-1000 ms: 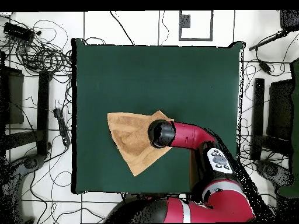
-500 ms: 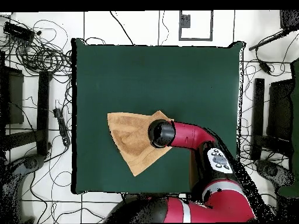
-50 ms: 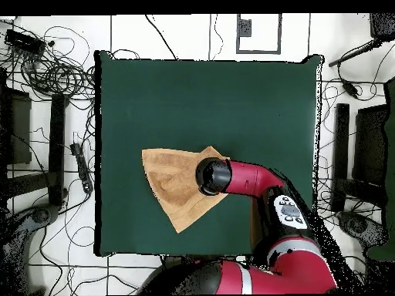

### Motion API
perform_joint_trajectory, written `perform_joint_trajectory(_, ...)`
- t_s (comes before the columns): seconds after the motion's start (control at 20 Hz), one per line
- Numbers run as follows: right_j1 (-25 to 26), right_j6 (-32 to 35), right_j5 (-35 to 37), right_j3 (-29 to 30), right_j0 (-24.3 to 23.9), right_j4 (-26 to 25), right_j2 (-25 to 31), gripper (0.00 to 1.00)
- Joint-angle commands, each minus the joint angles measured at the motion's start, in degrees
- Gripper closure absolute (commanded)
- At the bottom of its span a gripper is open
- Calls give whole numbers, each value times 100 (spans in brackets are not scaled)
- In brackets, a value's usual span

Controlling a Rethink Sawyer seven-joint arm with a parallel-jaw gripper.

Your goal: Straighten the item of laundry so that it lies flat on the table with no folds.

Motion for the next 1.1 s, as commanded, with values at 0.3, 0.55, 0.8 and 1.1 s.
perform_joint_trajectory(0.3, 559, 47, -278, -631, 10, -337, 448, 0)
perform_joint_trajectory(0.55, 585, 160, -308, -637, 15, -252, 443, 100)
perform_joint_trajectory(0.8, 578, 79, -228, -647, 14, -297, 461, 100)
perform_joint_trajectory(1.1, 582, 52, -140, -677, 6, -293, 485, 100)
